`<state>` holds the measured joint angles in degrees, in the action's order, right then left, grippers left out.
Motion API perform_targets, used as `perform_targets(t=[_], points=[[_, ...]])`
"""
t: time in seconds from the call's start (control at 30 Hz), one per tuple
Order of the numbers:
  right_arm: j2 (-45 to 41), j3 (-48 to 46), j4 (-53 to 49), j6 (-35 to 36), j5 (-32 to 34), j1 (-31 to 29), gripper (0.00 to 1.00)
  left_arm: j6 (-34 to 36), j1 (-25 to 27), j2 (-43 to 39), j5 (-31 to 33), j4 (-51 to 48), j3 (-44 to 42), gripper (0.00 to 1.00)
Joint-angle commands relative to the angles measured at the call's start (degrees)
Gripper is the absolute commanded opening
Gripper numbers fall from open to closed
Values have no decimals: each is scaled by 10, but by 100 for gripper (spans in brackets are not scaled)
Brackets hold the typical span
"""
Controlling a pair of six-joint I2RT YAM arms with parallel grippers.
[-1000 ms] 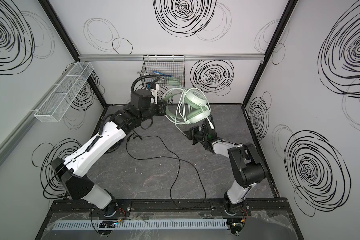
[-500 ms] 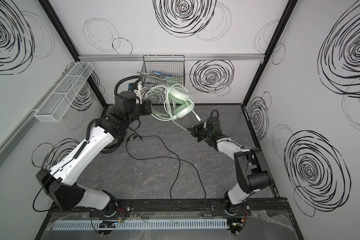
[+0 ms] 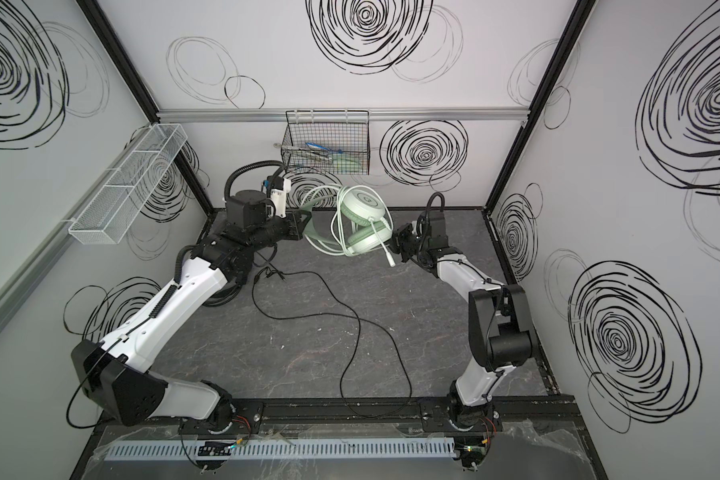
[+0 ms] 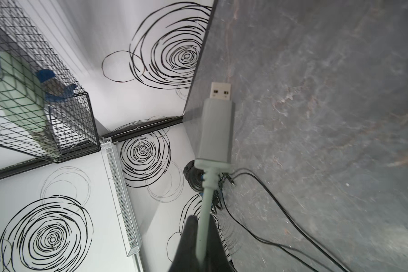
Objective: Wrap the headphones
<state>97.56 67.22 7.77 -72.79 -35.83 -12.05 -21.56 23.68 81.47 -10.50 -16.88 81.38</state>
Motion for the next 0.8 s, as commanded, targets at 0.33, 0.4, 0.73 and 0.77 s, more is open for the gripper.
perform_targets(t=[0.33, 0.4, 0.73, 0.77], points=[[-49, 56, -5, 262, 25, -5, 0, 108, 4, -20, -7, -42, -64, 0], [-56, 54, 6, 287, 14, -14, 0, 118, 9, -13, -4, -43, -70, 0], [-54, 10, 58, 372, -59, -48, 0, 162, 19, 28, -44, 5, -112, 0], [-51, 4, 70, 370, -67, -48, 0, 166, 21, 35, -40, 3, -112, 0]])
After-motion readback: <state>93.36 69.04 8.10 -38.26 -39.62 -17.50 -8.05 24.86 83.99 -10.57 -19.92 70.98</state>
